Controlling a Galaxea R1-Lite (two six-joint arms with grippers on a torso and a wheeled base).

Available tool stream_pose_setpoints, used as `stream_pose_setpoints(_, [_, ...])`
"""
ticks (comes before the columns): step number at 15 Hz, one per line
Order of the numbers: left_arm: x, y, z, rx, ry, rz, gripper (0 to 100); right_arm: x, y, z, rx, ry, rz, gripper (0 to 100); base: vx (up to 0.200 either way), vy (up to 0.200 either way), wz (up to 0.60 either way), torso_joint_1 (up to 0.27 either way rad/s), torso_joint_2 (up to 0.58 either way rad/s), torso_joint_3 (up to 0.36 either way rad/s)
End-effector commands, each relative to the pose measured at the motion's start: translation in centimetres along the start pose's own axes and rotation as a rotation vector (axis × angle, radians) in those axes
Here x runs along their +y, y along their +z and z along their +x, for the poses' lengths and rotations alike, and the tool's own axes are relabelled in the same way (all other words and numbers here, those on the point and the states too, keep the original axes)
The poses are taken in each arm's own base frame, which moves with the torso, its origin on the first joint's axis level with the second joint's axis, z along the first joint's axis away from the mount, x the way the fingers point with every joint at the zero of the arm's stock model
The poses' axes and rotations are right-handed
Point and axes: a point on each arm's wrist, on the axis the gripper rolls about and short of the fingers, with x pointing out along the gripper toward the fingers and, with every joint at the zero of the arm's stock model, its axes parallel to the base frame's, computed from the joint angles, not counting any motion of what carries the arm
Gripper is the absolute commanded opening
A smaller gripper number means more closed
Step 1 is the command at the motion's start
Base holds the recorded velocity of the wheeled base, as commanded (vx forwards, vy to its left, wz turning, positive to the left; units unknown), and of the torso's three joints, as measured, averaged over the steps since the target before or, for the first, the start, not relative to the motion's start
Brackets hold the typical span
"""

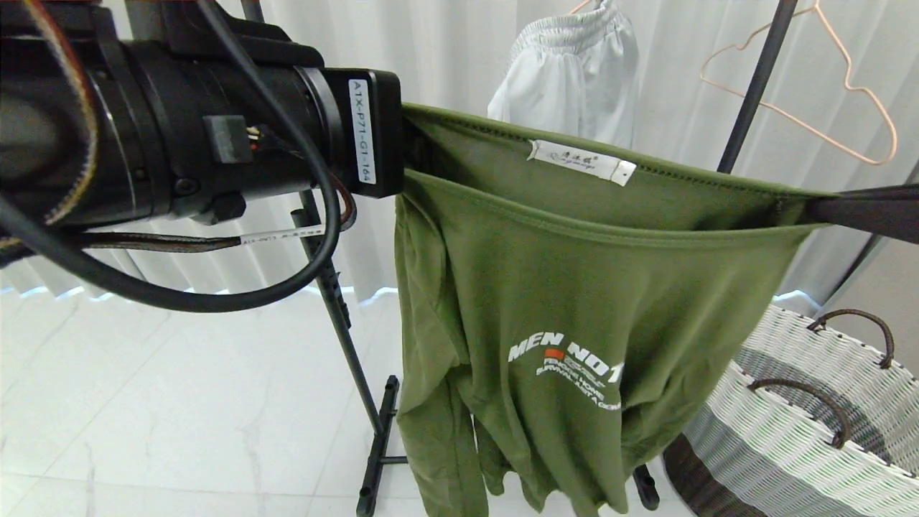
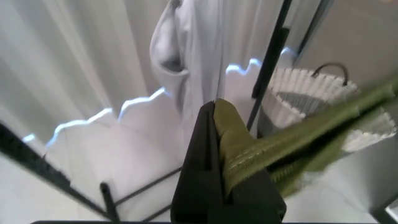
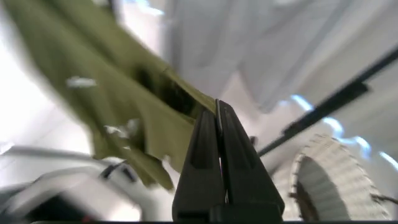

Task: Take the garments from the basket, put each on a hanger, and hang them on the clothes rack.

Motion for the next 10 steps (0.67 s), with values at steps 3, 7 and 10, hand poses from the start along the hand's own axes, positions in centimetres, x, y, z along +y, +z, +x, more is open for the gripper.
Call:
stream_pose_setpoints(3, [-0.5,-0.3,1.2,-0.004,0.047,0.002,0,1.3,-0.3,-4.9,-0.076,0.277,0.008,0,0.000,0.000,0.00,0.000,0.00,0.000])
stream_pose_setpoints(7, [-0.8,-0.3,0.9,-0.006,0.038,0.005,0,2.1,-0.4,-4.7,-0.065,0.326,0.005,0,0.000,0.000,0.00,0.000,0.00,0.000])
stream_pose_setpoints(10, [-0.5,0.1,-0.6,-0.009,0.032,0.006,0,1.7,-0.6,-4.6,-0.044,0.278,0.005,0,0.000,0.000,0.00,0.000,0.00,0.000])
